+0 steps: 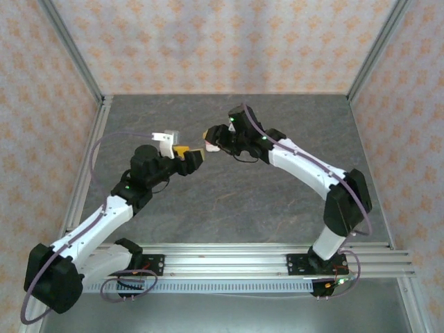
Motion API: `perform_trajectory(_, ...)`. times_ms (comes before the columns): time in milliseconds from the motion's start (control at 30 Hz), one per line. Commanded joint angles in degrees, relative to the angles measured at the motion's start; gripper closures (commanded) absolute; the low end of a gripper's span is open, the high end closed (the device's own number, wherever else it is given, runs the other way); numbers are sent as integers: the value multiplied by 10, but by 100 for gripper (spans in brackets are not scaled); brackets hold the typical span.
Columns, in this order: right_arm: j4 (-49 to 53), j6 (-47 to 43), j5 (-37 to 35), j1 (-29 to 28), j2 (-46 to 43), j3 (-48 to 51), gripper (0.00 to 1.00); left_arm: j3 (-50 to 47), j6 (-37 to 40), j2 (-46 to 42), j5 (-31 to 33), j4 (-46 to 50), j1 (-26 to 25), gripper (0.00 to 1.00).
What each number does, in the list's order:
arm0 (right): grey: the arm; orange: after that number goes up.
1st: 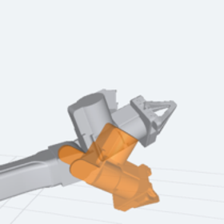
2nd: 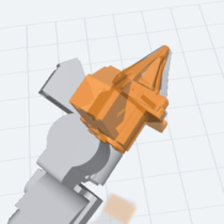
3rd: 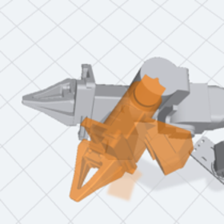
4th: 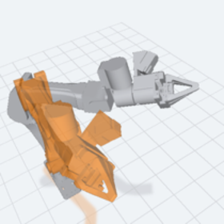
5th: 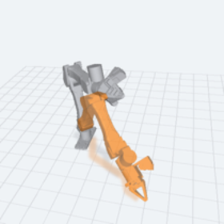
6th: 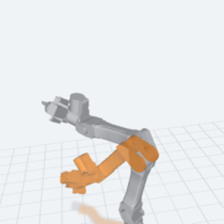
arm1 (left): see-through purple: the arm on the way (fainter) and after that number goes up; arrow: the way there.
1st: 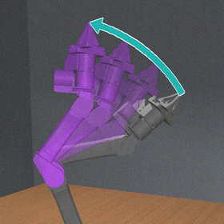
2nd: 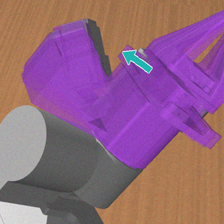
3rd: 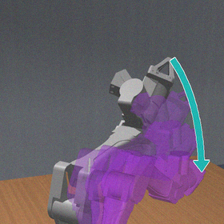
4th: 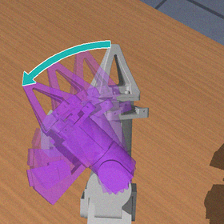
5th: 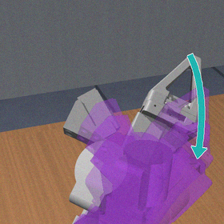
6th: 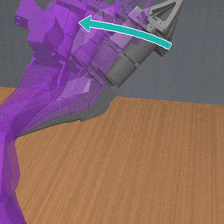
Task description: Insert wireless bluetooth earbuds into charging case
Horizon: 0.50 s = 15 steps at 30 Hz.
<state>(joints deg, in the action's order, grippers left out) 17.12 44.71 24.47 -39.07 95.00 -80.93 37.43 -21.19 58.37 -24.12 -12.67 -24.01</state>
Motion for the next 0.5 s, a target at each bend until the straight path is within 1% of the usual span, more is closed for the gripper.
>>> perform_trajectory(0, -86, 77, 14, 8, -40, 22, 54, 5, 32, 12, 47, -123, -27, 27)
perform_trajectory(333, -118, 131, 51, 12, -67, 30, 54, -4, 24, 77, 50, -254, -39, 28)
perform_trajectory(467, -129, 146, 65, 12, -72, 37, 54, 12, 25, 105, 45, -271, -40, 30)
